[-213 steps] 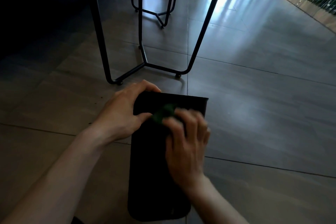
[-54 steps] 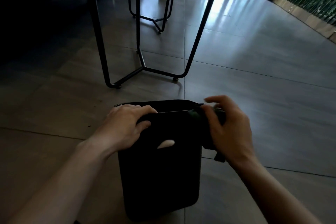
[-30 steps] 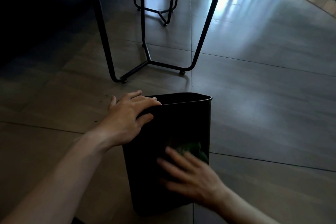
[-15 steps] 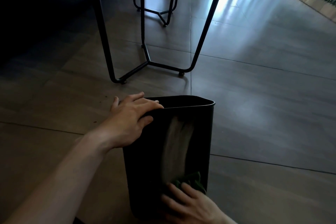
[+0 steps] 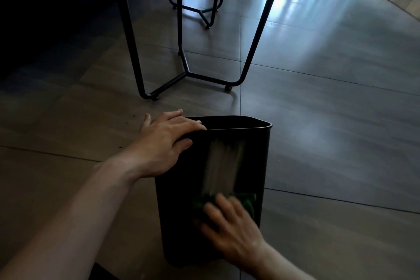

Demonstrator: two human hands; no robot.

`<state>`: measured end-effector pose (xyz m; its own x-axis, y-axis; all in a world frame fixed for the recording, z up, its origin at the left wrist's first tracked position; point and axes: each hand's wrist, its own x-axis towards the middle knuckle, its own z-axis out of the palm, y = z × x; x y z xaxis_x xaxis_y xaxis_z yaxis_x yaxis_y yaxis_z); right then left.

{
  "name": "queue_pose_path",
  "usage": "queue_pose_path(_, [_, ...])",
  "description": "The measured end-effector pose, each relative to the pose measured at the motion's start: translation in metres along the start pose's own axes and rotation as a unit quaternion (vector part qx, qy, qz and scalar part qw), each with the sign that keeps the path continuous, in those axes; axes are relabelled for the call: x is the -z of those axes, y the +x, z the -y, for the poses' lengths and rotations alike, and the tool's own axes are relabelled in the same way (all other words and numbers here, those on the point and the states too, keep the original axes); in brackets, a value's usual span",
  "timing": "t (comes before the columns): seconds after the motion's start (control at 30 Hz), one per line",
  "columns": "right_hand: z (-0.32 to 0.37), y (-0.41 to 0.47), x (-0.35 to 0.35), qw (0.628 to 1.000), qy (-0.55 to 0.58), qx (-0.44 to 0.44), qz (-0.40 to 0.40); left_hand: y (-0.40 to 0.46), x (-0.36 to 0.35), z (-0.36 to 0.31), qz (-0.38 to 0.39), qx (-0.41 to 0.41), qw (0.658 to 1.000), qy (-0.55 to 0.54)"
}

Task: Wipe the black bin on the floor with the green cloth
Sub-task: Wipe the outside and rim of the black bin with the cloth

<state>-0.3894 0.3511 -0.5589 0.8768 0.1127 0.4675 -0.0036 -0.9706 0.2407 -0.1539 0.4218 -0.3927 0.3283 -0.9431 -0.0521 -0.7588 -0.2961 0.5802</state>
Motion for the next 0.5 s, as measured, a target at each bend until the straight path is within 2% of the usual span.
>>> queue_pose_path(0.07, [0.01, -0.025, 0.001, 0.995, -0.014, 0.081, 0.062, 0.0, -0.002, 0.0, 0.0, -0.004, 1.0, 0.002])
queue_pose_path(0.13, [0.0, -0.024, 0.009, 0.989, -0.01, 0.124, 0.08, 0.0, -0.002, 0.001, -0.004, -0.002, 1.0, 0.003])
queue_pose_path(0.2, [-0.022, 0.002, 0.018, 0.996, 0.007, 0.087, 0.025, 0.0, -0.001, 0.003, -0.003, -0.002, 1.0, 0.005])
queue_pose_path(0.3, [-0.06, 0.059, 0.032, 0.99, 0.007, -0.1, -0.095, 0.0, -0.001, 0.004, 0.007, -0.007, 1.0, 0.005])
queue_pose_path(0.37, [-0.072, 0.084, 0.038, 0.971, 0.016, -0.199, -0.132, -0.001, -0.001, 0.005, 0.012, -0.009, 1.0, 0.009])
queue_pose_path(0.43, [-0.062, 0.082, 0.032, 0.973, 0.005, -0.192, -0.128, -0.001, 0.0, 0.005, 0.013, -0.012, 1.0, 0.01])
queue_pose_path(0.5, [-0.033, 0.05, 0.02, 0.991, 0.004, -0.107, -0.086, 0.0, -0.001, 0.004, 0.012, -0.009, 1.0, 0.009])
